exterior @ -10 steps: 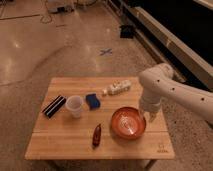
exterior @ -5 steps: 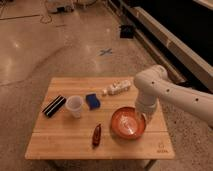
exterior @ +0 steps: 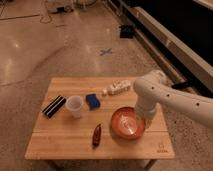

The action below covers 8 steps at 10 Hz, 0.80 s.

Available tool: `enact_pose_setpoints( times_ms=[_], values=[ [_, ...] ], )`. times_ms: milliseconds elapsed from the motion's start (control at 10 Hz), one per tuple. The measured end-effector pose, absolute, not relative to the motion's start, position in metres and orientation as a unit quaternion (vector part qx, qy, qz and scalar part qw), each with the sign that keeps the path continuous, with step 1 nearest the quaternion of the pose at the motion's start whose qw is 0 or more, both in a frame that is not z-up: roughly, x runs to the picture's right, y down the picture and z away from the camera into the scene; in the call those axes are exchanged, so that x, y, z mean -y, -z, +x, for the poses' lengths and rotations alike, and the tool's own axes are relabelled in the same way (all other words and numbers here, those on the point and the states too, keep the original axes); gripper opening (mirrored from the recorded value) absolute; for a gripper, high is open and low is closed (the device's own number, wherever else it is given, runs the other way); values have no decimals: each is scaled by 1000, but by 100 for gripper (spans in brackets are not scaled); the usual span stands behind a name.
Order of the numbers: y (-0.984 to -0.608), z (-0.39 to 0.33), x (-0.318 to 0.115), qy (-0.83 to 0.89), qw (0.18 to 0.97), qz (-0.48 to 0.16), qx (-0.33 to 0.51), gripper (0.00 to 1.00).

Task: Place the pepper in the ceramic bowl

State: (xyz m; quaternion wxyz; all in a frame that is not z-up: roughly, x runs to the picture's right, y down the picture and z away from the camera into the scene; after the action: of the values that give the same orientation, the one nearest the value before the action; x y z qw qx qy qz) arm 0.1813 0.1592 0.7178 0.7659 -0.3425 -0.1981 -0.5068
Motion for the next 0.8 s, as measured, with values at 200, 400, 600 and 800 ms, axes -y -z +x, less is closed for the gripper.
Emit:
enact_pose_setpoints(
  times_ms=[200,400,600,800],
  values=[
    [-726,165,-159,507,766,-344,197,41],
    [-720,163,-173,502,766,-341,211,41],
    [-720,175,-175,514,761,-335,209,41],
    [-725,186,-176,508,771,-331,196,41]
  ],
)
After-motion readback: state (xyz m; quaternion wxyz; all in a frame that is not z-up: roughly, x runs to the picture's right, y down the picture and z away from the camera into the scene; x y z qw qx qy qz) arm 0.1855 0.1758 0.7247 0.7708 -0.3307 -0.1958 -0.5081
